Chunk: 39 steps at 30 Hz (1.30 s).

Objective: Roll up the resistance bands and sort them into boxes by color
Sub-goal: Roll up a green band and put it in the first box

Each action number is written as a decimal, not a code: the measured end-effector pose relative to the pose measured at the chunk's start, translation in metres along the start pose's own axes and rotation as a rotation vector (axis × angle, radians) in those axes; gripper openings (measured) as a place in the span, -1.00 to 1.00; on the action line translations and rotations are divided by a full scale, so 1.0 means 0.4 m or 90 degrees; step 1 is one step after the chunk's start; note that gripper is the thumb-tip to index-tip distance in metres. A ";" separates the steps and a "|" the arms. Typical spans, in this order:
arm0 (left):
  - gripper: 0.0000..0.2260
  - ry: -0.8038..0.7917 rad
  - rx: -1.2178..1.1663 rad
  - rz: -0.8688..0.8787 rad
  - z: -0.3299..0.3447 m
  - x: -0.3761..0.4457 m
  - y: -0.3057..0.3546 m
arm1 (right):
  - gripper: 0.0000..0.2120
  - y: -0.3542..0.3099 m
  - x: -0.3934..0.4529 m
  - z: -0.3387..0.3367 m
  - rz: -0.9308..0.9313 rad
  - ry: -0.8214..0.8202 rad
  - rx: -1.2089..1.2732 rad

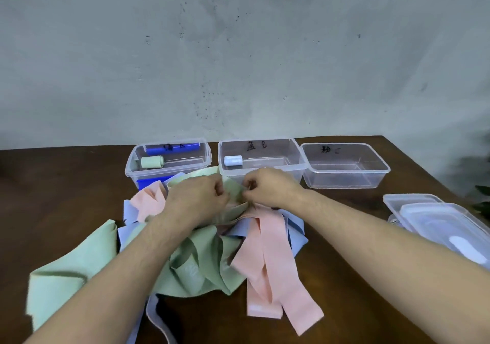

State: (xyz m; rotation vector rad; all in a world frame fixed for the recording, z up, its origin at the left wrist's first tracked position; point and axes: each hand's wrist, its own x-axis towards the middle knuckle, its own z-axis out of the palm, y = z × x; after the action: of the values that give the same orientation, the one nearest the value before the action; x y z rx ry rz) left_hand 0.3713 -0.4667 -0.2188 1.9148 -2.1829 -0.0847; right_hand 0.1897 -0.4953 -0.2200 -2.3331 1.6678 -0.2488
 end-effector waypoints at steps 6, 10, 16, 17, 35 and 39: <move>-0.84 0.062 -0.027 0.039 0.028 -0.037 0.023 | -0.98 0.041 -0.066 -0.018 0.007 0.067 0.141; -0.82 0.087 -0.058 0.062 0.054 -0.065 0.051 | -0.79 0.068 -0.113 -0.028 -0.013 0.031 0.159; -0.73 0.114 -0.087 0.032 0.050 -0.078 0.057 | -0.52 0.052 -0.152 -0.004 -0.095 -0.025 0.140; -0.67 0.097 -0.081 0.033 0.049 -0.080 0.057 | -0.51 0.047 -0.155 0.002 -0.110 -0.042 0.137; -0.84 0.244 -0.127 0.009 0.031 -0.098 0.032 | -0.66 0.036 -0.224 -0.016 -0.311 0.082 0.212; -0.77 0.260 -0.289 -0.020 -0.003 -0.112 0.104 | -0.76 0.070 -0.257 -0.028 -0.309 0.104 0.256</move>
State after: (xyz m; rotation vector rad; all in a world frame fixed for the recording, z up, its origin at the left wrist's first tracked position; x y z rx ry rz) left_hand 0.3364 -0.4168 -0.2154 1.5496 -1.6915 -0.1620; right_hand 0.1279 -0.4079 -0.2166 -2.3982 0.9601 -0.8044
